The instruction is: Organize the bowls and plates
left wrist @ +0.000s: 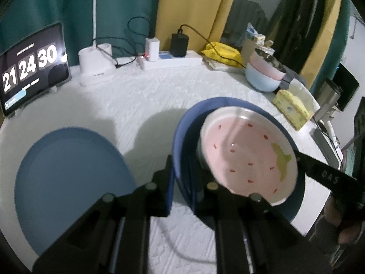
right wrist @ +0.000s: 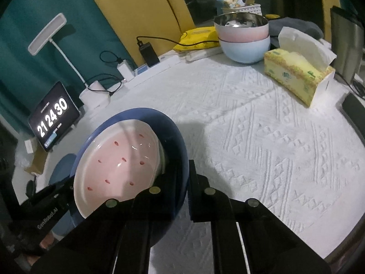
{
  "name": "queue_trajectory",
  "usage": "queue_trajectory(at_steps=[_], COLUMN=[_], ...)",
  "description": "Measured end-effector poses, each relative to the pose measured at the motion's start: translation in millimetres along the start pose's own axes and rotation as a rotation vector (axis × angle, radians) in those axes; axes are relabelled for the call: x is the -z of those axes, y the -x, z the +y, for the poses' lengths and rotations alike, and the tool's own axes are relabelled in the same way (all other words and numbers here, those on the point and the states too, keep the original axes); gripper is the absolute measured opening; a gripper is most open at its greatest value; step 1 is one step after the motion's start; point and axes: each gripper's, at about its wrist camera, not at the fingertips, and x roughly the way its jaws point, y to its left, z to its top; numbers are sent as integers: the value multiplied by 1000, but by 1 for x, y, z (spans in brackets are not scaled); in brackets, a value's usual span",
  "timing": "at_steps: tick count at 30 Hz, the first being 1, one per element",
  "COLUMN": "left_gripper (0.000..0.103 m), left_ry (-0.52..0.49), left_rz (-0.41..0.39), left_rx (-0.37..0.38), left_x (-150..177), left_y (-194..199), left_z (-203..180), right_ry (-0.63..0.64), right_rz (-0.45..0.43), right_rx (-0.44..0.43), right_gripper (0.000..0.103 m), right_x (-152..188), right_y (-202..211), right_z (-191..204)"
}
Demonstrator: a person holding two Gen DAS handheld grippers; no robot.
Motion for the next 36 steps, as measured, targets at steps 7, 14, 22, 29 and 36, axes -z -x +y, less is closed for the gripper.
queue_trajectory(at_steps=[7, 14, 22, 29, 36], left_gripper=[10, 11, 11, 11, 11], left_ry=[-27, -17, -7, 2, 30], left_rz=[18, -20, -52, -84, -111], left_rx=[5, 51, 51, 39, 35], left_x=[0, -5, -13, -17, -19], left_y=[-5, 4, 20, 35, 50], left_z=[-7, -10, -3, 10, 31], right_ry=[-15, -8, 4, 30, 57], right_rz=[-25, -69, -95, -113, -122], right_rx=[35, 58, 51, 39, 25], right_gripper=[8, 8, 8, 8, 8], right_x=[0, -8, -14, -18, -21], right_y=[6, 22, 34, 39, 41], right_z=[-1, 0, 13, 33, 57])
